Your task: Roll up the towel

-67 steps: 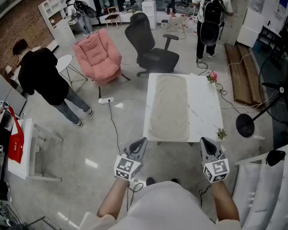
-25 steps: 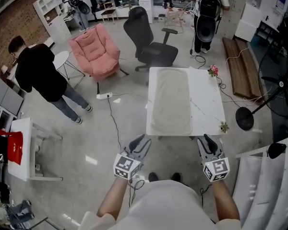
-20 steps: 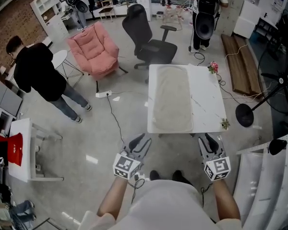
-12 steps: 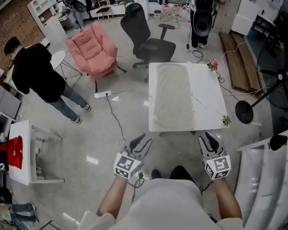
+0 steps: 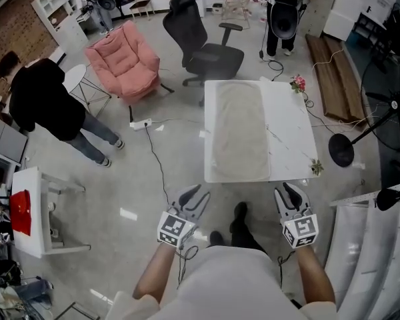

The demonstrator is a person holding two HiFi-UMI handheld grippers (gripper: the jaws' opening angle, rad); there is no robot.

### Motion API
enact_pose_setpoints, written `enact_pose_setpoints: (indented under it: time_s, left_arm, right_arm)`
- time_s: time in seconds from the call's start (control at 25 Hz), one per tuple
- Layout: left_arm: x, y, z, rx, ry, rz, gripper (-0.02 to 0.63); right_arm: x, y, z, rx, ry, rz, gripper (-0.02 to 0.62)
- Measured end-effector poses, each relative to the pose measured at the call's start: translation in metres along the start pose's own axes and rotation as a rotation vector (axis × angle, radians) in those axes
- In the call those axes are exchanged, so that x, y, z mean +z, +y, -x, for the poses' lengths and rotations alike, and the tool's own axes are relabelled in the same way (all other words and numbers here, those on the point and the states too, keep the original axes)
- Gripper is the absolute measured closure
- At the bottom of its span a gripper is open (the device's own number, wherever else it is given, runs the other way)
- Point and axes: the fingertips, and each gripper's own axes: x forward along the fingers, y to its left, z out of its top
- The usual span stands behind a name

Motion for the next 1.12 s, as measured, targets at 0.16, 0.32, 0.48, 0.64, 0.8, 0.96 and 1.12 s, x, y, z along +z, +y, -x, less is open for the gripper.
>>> enact_pose_setpoints:
  time_s: [0.16,0.32,0.48,0.64,0.8,0.96,1.12]
  left_arm:
    - [-0.005,0.009,-0.029,-0.002,0.031,-0.005,0.454]
    - [-0.016,0.023,-0.065,-0.019,0.069,-0.011,0.453]
    - [-0.031,0.033,-0.095,-0.022,0.130,0.016,0.453]
    - [-0.047,0.045,-0.132,-0.016,0.180,0.040,0.453]
    - [-0.066,0.057,-0.165,-0.017,0.242,0.049,0.451]
    - [-0.086,0.061,-0.189,-0.031,0.316,0.031,0.448]
    - [-0.117,0.062,-0.205,-0.052,0.405,-0.007,0.448]
  right_arm:
    - [-0.013,-0.019,-0.027,0.030,0.030,-0.008,0.465]
    - [-0.029,-0.041,-0.063,0.066,0.071,-0.005,0.465]
    - [-0.050,-0.059,-0.091,0.119,0.137,-0.023,0.465]
    - [-0.075,-0.080,-0.123,0.181,0.196,-0.033,0.465]
    - [-0.100,-0.096,-0.153,0.244,0.251,-0.048,0.465]
    - [-0.129,-0.103,-0.170,0.315,0.306,-0.034,0.465]
    - [-0.166,-0.099,-0.178,0.425,0.393,0.021,0.463]
